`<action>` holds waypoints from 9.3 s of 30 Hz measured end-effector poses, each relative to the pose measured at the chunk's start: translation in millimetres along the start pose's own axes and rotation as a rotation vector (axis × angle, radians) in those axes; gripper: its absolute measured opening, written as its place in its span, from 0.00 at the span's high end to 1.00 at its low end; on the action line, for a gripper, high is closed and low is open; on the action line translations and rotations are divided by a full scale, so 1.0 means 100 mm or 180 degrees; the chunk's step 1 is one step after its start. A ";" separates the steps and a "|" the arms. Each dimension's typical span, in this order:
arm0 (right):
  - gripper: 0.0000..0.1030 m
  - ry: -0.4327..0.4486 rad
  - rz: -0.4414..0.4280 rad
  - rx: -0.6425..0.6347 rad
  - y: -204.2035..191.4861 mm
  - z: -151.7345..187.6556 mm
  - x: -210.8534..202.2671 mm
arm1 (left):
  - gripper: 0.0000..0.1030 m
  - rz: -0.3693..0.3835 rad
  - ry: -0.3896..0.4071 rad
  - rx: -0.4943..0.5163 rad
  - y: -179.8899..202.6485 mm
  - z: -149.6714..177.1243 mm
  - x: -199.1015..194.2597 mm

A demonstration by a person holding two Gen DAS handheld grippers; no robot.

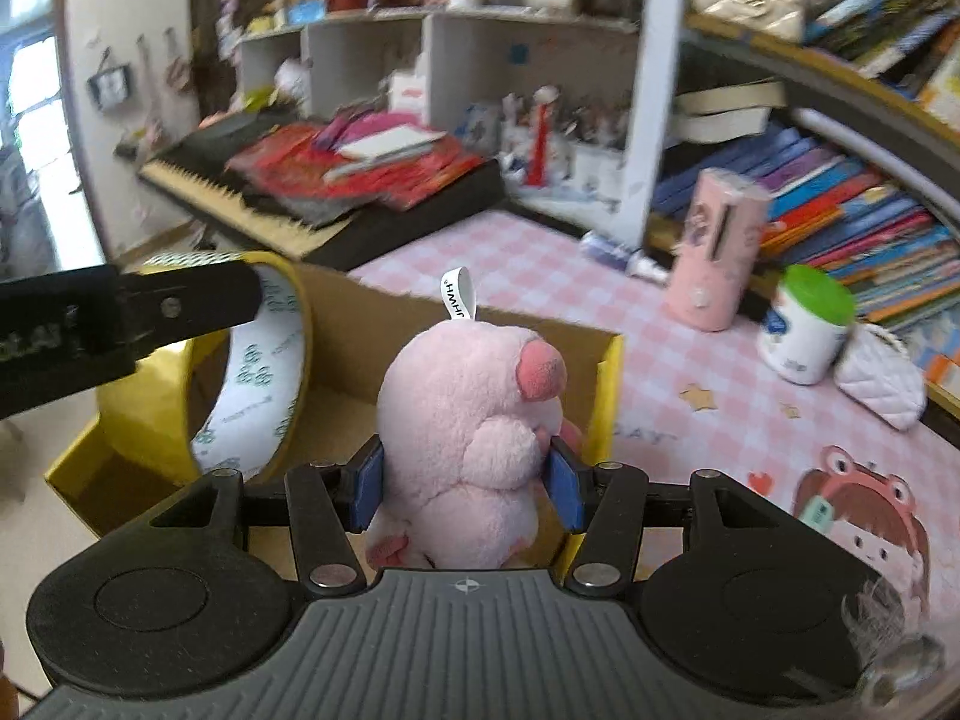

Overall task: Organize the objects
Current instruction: 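Carry the tape roll with the left tool while the right tool carries the pig to the yellow box, then lower the pig into the box and open the right tool while the left tool releases the tape, then lift both open tools out of the yellow box and back over the table, then move the left tool down to the blue item beside the pink fluffy toy, then close the left tool on the blue packet while the right tool lowers onto the pink fluffy toy, then close the right tool on the pink fluffy toy and lift both held items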

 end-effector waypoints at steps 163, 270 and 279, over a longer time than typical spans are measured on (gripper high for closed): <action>0.09 -0.0381 0.1647 0.1160 2.10 2.14 -1.50 | 0.17 0.0018 -0.1039 0.0508 1.59 1.69 -0.55; 0.55 -0.0402 0.0775 0.1070 2.19 1.71 -0.81 | 0.77 0.0193 -0.1128 0.0506 1.79 1.72 -0.12; 0.55 -0.0403 0.0814 0.0989 1.61 1.80 -1.15 | 0.77 0.0179 -0.1089 0.0438 1.37 1.65 -0.58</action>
Point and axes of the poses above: each gripper's, at about its wrist camera, not at the fingertips, and x roughly the way its jaws point, y to its right, z to its underside, the point moved 9 cm from there along x, roughly the way its jaws point, and after that the axes turned 15 degrees about z, right-handed, at the moved point
